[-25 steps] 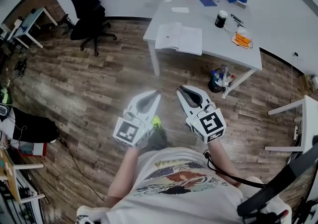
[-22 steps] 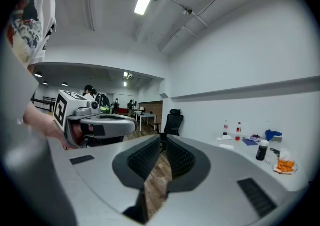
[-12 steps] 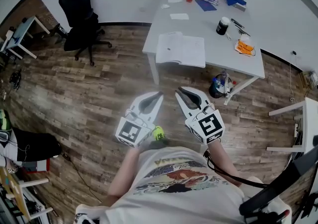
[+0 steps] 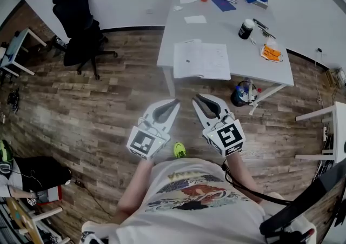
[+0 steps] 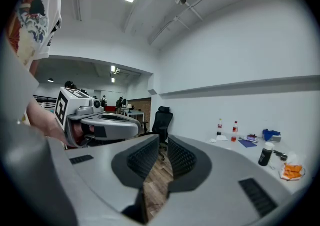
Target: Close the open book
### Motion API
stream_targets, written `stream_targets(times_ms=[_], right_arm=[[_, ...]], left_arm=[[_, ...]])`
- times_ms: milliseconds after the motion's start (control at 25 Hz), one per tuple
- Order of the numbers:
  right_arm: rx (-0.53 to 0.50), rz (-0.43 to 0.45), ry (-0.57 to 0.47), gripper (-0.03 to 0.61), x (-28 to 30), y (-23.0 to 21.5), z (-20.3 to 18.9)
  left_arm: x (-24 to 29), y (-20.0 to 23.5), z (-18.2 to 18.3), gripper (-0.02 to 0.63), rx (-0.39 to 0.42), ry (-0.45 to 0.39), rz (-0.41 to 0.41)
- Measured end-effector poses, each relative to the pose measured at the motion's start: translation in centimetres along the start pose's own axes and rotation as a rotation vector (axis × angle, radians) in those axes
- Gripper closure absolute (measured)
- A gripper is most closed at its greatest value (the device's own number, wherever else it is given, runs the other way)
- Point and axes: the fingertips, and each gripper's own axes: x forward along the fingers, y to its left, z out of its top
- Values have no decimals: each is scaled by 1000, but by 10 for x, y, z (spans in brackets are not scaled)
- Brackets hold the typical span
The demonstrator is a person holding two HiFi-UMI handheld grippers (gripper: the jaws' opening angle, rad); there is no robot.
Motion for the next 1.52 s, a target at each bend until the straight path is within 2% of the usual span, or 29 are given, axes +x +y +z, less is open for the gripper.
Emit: stream_targets(times_ms=[480,720,960,1320,1520], right_arm=[[-28,19,86,472,45,6,-18],[-92,88,146,437,58,19,-24],[-119,150,164,437,80,26,-26],[-61,155,148,438,87,-9,-31],[-36,180,159,438,94,-33,-39]], left_arm=[[-7,47,-19,600,-49,-32,18],[-16,55,-27,600,-80,-29,73],[-19,69,-35,600,-106,-12,98],[17,76,-35,600,-47,8,74],[53,84,-43,600,-89,30,68]])
